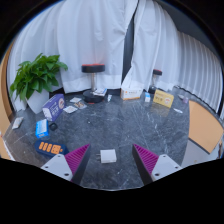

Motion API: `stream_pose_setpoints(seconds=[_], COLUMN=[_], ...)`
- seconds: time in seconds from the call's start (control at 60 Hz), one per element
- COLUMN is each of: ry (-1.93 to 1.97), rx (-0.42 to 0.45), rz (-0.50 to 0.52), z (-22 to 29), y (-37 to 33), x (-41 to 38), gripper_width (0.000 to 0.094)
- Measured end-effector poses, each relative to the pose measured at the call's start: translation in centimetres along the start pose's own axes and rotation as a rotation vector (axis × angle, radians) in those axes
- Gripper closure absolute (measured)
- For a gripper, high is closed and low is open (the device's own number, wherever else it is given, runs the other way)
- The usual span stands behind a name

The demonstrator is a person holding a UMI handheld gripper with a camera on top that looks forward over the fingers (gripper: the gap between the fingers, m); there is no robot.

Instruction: Unplug charger

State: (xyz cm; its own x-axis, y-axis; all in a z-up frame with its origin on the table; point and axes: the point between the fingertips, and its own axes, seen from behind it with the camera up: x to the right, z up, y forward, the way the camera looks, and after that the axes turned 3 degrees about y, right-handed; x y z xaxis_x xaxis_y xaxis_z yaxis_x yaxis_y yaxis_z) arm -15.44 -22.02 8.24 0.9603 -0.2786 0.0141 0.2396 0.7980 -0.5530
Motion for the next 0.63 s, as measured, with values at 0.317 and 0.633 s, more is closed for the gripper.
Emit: stream_pose_setpoints(seconds=[0.317,0.633], ry=[-0.005,0.012], rx=[0.001,-0.03], rz=[-0.03,-0.041], z=[-1.7,-4.9], y=[-10.8,-13.9], x=[-1.9,-3.3], gripper_width=[0.0081,0.0083])
